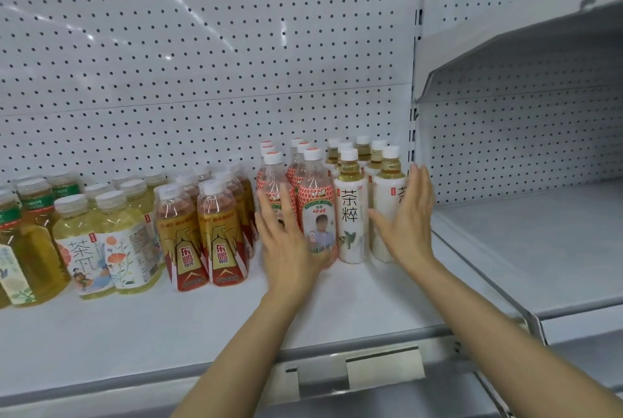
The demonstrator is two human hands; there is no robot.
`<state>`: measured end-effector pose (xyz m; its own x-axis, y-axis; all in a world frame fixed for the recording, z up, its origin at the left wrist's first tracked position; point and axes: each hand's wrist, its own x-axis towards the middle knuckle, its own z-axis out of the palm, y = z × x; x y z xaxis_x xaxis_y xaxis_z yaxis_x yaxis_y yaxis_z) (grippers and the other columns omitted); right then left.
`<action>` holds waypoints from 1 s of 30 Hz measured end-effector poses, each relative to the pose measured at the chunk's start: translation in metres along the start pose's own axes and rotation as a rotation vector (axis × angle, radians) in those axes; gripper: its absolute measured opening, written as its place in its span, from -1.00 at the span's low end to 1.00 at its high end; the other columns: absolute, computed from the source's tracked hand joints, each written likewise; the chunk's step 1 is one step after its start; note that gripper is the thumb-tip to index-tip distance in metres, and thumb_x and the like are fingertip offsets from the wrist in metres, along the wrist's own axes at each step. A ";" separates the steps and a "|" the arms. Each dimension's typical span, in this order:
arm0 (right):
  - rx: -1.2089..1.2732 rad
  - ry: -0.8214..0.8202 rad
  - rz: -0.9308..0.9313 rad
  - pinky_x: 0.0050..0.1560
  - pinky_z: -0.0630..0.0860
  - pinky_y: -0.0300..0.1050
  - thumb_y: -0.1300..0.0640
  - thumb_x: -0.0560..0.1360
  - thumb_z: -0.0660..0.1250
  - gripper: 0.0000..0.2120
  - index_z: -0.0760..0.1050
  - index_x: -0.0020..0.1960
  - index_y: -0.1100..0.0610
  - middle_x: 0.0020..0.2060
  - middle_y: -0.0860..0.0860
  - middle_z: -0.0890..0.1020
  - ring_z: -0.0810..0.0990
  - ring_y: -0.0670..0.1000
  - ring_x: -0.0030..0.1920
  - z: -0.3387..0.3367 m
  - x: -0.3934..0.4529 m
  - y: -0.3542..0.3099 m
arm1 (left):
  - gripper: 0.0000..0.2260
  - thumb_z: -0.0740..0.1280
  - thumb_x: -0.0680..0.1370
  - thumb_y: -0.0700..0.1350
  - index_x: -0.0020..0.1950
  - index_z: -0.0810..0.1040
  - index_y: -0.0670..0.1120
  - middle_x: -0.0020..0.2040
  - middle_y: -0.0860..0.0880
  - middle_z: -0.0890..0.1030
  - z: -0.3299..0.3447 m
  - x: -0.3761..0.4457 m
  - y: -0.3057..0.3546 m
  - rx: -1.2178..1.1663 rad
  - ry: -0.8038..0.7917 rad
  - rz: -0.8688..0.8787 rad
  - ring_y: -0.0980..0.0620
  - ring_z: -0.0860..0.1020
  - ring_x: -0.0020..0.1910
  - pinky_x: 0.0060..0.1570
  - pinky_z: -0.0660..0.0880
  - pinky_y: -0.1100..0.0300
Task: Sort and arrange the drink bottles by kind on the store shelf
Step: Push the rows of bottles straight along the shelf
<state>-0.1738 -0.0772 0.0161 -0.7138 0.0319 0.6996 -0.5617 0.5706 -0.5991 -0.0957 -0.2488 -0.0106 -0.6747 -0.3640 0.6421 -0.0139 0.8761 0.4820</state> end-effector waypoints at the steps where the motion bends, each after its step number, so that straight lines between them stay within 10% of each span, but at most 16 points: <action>1: 0.043 -0.101 0.118 0.50 0.10 0.17 0.04 0.37 0.52 0.02 -0.10 0.57 0.15 0.55 0.12 0.10 0.07 0.13 0.54 -0.002 0.002 0.012 | 0.27 0.62 0.31 -0.02 0.58 -0.38 0.06 0.56 -0.10 -0.43 0.005 0.001 0.002 0.035 -0.004 -0.024 -0.34 -0.12 0.57 0.41 0.21 -0.19; 4: 0.105 -0.300 0.230 0.33 0.39 0.09 0.10 0.31 0.57 -0.03 0.04 0.52 0.11 0.41 0.08 0.39 0.39 0.13 0.38 -0.003 0.003 0.028 | 0.24 0.55 0.37 -0.28 0.54 -0.43 0.15 0.55 -0.07 -0.47 0.015 0.001 0.006 0.071 0.033 -0.086 -0.41 -0.04 0.55 0.28 0.40 -0.27; 9: 0.134 -0.386 0.293 0.16 0.41 -0.09 0.15 0.38 0.52 -0.26 0.19 0.42 0.14 0.29 0.10 0.50 0.49 0.12 0.26 -0.005 0.014 0.033 | 0.30 0.64 0.28 -0.04 0.57 -0.40 0.11 0.57 -0.11 -0.41 0.014 0.000 0.008 0.157 0.022 -0.083 -0.34 -0.16 0.57 0.44 0.17 -0.26; 14: 0.194 -0.458 0.281 0.13 0.39 -0.12 0.16 0.40 0.51 -0.28 0.19 0.42 0.10 0.28 0.05 0.51 0.51 0.05 0.20 -0.012 0.020 0.041 | 0.14 0.58 0.31 0.10 0.63 -0.12 -0.08 0.62 -0.21 -0.08 0.014 0.006 0.042 0.243 0.207 0.350 -0.21 -0.13 0.60 0.55 -0.13 -0.13; 21: 0.314 -0.530 0.257 0.28 0.42 -0.03 0.19 0.35 0.54 -0.25 0.22 0.41 0.06 0.25 -0.03 0.44 0.46 0.00 0.25 -0.016 0.027 0.053 | 0.23 0.55 0.36 0.16 0.57 -0.39 -0.07 0.58 -0.31 0.08 0.005 0.079 0.095 0.612 -0.147 0.351 -0.21 0.08 0.58 0.46 -0.37 -0.14; 30: 0.403 -0.694 0.276 0.25 0.42 -0.06 0.20 0.42 0.49 -0.23 0.11 0.47 0.04 0.26 -0.08 0.46 0.47 -0.01 0.28 -0.015 0.033 0.062 | 0.13 0.56 0.40 -0.04 0.61 -0.28 -0.06 0.33 -0.30 0.40 0.021 0.078 0.106 0.500 -0.225 0.276 -0.25 0.33 0.39 0.51 0.09 -0.01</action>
<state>-0.2254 -0.0285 0.0079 -0.8680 -0.4589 0.1898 -0.3422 0.2758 -0.8983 -0.1648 -0.1774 0.0781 -0.8411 -0.0750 0.5357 -0.1248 0.9905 -0.0572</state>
